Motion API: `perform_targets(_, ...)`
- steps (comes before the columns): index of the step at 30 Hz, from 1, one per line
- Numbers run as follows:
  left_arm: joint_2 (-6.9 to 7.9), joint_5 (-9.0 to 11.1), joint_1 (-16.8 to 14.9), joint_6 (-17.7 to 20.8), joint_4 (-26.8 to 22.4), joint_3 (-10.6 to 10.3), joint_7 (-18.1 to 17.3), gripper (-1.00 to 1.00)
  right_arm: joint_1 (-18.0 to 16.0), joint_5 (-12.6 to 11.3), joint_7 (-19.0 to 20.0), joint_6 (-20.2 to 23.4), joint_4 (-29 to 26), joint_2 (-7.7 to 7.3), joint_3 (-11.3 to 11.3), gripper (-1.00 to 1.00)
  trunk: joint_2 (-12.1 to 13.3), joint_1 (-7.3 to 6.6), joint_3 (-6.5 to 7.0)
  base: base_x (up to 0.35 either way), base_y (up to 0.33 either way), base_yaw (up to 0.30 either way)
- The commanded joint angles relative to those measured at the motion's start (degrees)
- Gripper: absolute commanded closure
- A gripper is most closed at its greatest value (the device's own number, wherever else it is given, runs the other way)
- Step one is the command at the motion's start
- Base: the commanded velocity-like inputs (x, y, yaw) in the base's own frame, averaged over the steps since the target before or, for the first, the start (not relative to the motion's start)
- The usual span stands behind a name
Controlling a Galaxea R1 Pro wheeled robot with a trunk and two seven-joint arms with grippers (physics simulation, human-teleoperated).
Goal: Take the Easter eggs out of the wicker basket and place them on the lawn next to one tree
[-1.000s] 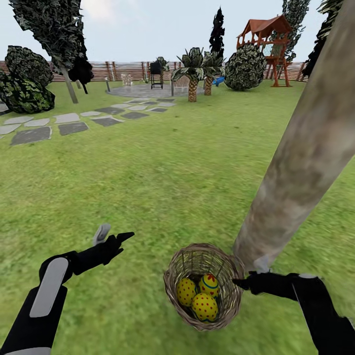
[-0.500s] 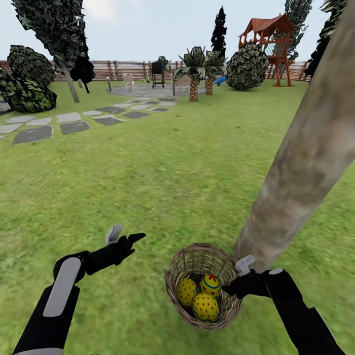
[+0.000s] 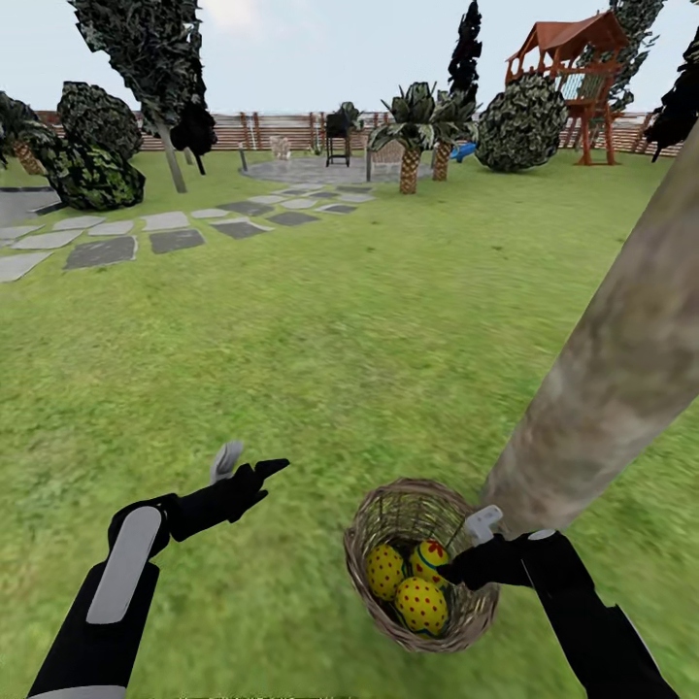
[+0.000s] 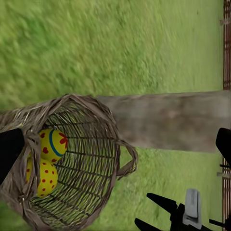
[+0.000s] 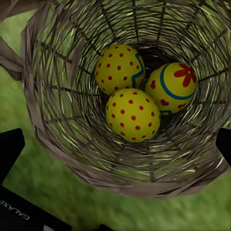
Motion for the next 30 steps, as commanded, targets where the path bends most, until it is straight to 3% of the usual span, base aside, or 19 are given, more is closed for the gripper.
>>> perform_targets(1, -0.04, 0.6, 0.0, 0.3, 0.0, 0.0, 0.6, -1.00, 0.0, 0.6, 0.5, 0.0, -0.1, -0.05, 0.0, -1.00, 0.0, -0.01, -0.08, 0.000, 0.000, 0.092)
perform_targets(9, -0.71, 0.7, 0.0, 0.3, 0.0, 0.1, 0.6, -1.00, -0.2, 0.7, -0.3, -0.5, -0.2, -0.13, -0.1, -1.00, 0.0, -0.01, -0.14, 0.081, 0.000, 0.019)
perform_targets(13, -0.86, 0.7, 0.0, 0.3, 0.0, 0.0, 0.6, -1.00, -3.2, 0.6, -0.4, -0.3, 0.1, -0.12, 0.1, -1.00, 0.0, -0.01, -0.14, 0.108, 0.000, 0.000)
perform_targets(15, -0.92, 0.7, 0.0, 0.3, 0.0, -0.4, 0.6, -1.00, -4.2, 0.9, -0.5, -0.3, 0.2, -0.16, 0.8, -1.00, 0.0, -0.01, -0.14, 0.021, 0.000, 0.000)
perform_targets(16, -0.94, 0.7, 0.0, 0.2, 0.0, -1.2, 0.6, -1.00, -5.8, 2.7, -1.0, 0.0, 0.7, -0.09, 2.6, -1.00, 0.0, -0.01, -0.14, 0.007, 0.000, 0.000)
perform_targets(19, -1.35, 0.7, 0.0, 0.0, 0.0, -2.4, 0.6, -1.00, -9.9, 6.5, -2.1, 0.3, 6.7, 0.88, 6.1, -1.00, 0.0, -0.01, -0.14, 0.003, 0.000, 0.000)
perform_targets(21, -1.58, 0.7, 0.0, -0.3, 0.0, -3.3, 0.6, -1.00, -13.7, 7.5, -2.4, 0.1, 14.1, 2.12, 7.2, -1.00, 0.0, -0.01, -0.14, 0.001, 0.000, 0.000)
perform_targets(22, -1.68, 0.7, 0.0, -0.5, 0.0, -4.2, 0.6, -1.00, -17.0, 7.8, -2.4, -0.2, 22.0, 2.76, 7.6, -1.00, 0.0, -0.01, -0.14, 0.000, 0.000, 0.000)
perform_targets(24, -1.72, 0.7, 0.0, -0.6, 0.0, -4.6, 0.6, -1.00, -18.8, 7.9, -2.3, -0.6, 27.9, 3.09, 7.8, -1.00, 0.0, -0.01, -0.14, 0.000, 0.000, 0.000)
perform_targets(30, -1.96, 0.7, 0.0, -0.6, 0.0, -4.9, 0.6, -1.00, -20.0, 8.0, -2.0, -2.7, 32.2, 3.21, 7.9, -1.00, 0.0, -0.01, -0.14, 0.000, 0.000, 0.000)
